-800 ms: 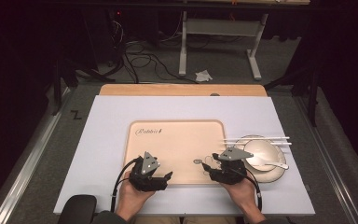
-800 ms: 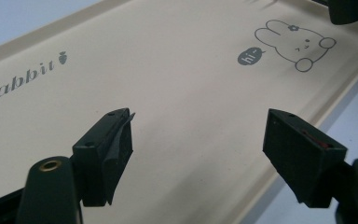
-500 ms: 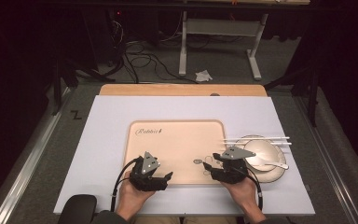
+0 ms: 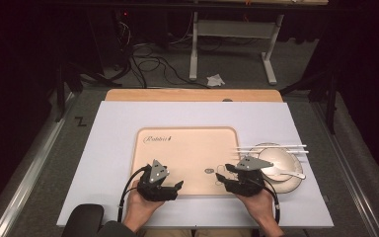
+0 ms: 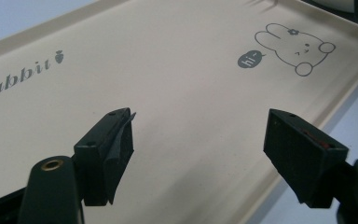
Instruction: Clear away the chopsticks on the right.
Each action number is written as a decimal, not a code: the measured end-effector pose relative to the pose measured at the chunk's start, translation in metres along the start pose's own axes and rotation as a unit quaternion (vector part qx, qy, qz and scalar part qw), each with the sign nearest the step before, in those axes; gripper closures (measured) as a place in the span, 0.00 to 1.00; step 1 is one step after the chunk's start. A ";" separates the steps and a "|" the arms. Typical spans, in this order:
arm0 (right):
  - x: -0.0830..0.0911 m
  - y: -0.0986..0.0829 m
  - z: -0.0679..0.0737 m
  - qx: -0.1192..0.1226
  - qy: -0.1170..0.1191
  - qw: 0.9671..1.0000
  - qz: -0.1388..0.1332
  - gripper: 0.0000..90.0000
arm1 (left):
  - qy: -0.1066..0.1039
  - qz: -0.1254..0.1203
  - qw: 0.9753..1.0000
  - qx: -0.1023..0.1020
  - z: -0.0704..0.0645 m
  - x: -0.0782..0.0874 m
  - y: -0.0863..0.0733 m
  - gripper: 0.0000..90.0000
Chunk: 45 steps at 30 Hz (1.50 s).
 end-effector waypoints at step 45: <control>0.075 -0.018 -0.055 -0.073 -0.060 0.995 -0.035 0.71 | -0.034 -0.003 0.999 -0.020 -0.008 -0.015 0.014 0.26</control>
Point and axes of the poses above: each handheld gripper's, and its own axes: x roughly backward along the jaws, y roughly out of its top, z roughly to its left, the point moved 9 cm from there along -x, roughly forward along the jaws, and after that the axes turned 9 degrees about -y, right-handed, at the moved point
